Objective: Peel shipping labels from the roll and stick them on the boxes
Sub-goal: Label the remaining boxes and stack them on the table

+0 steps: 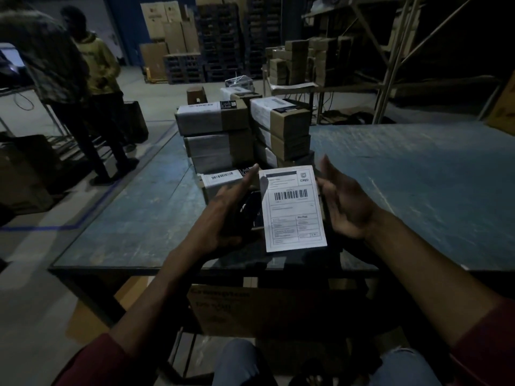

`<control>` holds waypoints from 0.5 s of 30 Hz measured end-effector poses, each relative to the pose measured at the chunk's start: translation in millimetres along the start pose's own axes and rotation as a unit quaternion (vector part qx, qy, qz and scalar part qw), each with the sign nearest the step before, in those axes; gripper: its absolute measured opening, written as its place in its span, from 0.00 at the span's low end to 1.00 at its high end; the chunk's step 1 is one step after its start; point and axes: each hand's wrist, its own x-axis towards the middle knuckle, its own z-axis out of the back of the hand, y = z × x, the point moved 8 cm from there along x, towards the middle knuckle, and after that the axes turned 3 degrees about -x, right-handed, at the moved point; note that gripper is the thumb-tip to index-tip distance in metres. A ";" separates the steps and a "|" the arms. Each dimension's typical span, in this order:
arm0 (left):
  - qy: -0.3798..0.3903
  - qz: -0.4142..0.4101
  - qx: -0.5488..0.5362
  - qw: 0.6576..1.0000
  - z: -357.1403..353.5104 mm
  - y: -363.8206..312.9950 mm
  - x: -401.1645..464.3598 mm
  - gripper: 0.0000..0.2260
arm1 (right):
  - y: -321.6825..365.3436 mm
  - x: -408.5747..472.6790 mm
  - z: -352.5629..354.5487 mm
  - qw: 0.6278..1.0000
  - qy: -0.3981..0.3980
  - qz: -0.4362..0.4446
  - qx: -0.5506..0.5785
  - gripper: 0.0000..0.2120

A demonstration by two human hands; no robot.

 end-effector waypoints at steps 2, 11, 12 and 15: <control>-0.016 0.005 -0.032 0.999 1.0 -3.4 -0.1 0.56 | 1.8 -2.5 2.0 0.998 -0.028 0.024 -0.051 0.30; -0.046 0.209 -0.441 0.871 -15.2 8.4 -7.6 0.59 | 10.5 -16.6 6.4 0.965 -0.111 0.147 -0.186 0.23; -0.063 0.229 -0.441 0.866 -16.9 7.8 -6.7 0.58 | 10.1 -17.4 6.6 0.965 -0.111 0.151 -0.182 0.23; -0.123 0.264 -0.404 0.867 -19.9 6.4 -6.1 0.55 | 9.4 -18.8 5.0 0.968 -0.103 0.160 -0.166 0.24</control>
